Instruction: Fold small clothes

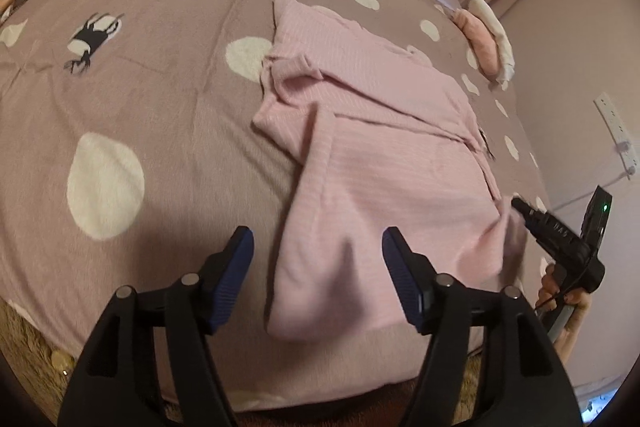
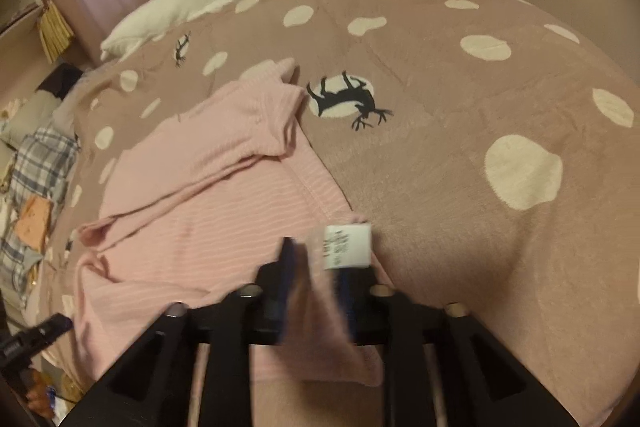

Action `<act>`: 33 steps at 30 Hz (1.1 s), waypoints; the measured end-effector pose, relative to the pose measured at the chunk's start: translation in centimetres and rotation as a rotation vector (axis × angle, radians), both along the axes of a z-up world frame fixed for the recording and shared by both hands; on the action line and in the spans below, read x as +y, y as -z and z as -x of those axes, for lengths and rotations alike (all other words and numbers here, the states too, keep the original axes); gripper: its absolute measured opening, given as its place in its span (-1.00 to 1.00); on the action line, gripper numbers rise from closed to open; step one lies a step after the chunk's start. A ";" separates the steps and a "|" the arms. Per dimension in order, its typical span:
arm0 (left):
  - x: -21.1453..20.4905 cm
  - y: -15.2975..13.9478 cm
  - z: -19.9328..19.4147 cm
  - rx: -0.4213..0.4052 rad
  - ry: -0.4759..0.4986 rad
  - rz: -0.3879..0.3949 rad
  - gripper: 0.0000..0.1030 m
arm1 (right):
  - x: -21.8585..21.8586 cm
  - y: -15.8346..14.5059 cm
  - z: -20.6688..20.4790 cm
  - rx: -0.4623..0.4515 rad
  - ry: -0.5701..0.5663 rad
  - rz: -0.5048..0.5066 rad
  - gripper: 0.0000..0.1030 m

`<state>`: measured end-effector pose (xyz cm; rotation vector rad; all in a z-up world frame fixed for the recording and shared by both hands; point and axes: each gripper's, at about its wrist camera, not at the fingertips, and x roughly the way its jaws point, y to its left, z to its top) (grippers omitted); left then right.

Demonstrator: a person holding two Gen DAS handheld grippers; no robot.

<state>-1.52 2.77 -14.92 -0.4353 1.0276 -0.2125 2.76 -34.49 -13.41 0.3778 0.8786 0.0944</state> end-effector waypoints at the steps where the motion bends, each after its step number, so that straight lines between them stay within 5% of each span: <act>1: 0.0 0.2 0.3 0.005 0.002 0.006 0.30 | -0.1 -0.3 0.4 -0.010 0.001 -0.008 0.02; 12: -0.8 2.9 1.2 0.078 0.058 0.083 0.20 | -0.5 0.5 2.9 0.032 -0.025 0.018 0.03; 15: -1.4 3.1 1.1 0.081 0.085 0.091 -0.10 | -0.3 1.4 3.1 0.056 -0.034 0.014 0.03; 17: -1.9 3.3 0.8 0.088 0.118 0.077 -0.62 | -0.2 1.8 3.1 0.062 -0.050 -0.017 0.03; 20: -2.8 3.4 0.4 0.098 0.168 0.101 -0.80 | 0.0 2.0 3.0 0.059 -0.062 -0.024 0.03; 25: -2.7 1.8 0.1 0.060 0.158 0.166 -0.84 | 0.7 2.0 2.9 0.059 -0.081 0.029 -0.82; 33: -0.4 -3.7 -3.0 -0.097 0.105 0.257 -0.84 | -0.6 -1.8 2.1 -0.049 -0.111 -0.096 -0.84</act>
